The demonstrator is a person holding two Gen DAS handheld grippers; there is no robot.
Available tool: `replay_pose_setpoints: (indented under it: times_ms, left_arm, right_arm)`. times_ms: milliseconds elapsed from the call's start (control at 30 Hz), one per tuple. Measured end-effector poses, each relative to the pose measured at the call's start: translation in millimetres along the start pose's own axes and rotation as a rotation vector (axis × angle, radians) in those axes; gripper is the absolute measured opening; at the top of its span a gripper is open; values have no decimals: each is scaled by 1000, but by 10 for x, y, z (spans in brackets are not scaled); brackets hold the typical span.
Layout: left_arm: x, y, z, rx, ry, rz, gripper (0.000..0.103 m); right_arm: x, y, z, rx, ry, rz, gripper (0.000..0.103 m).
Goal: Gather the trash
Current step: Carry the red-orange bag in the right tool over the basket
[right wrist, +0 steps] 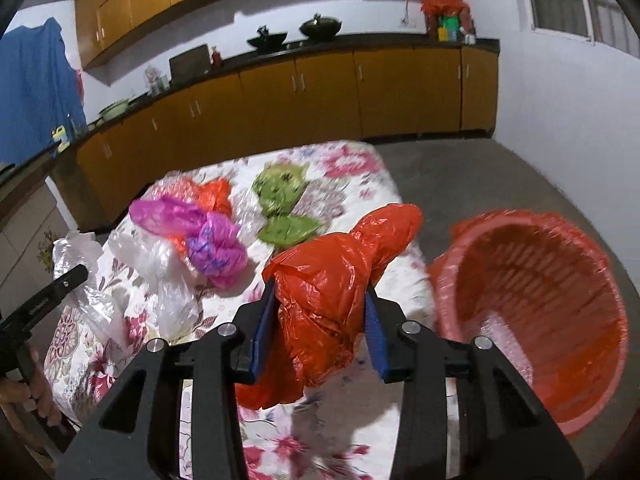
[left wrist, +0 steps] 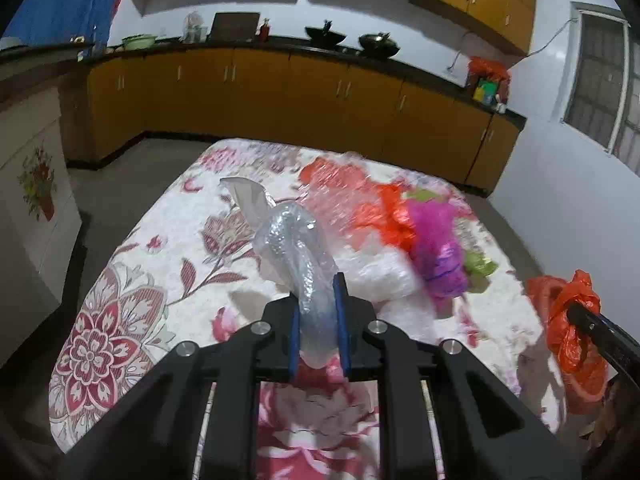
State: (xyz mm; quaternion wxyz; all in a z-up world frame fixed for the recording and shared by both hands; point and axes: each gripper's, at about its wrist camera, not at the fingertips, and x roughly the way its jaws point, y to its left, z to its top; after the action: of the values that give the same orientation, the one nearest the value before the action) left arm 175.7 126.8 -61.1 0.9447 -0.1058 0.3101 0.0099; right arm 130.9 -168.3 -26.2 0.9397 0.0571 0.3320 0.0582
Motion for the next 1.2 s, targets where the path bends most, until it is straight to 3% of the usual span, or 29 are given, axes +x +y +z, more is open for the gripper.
replay_pose_setpoints:
  times_ms: [400,1200]
  left_arm:
    - [-323,-629,64,87,-51,-157,16]
    - [-310,-1899,-108,237,-10,-410,16]
  right_arm:
    - [-496,-335,84,14,-127,-106,40]
    - [-898,-1133,-41,161,-174,-251,40]
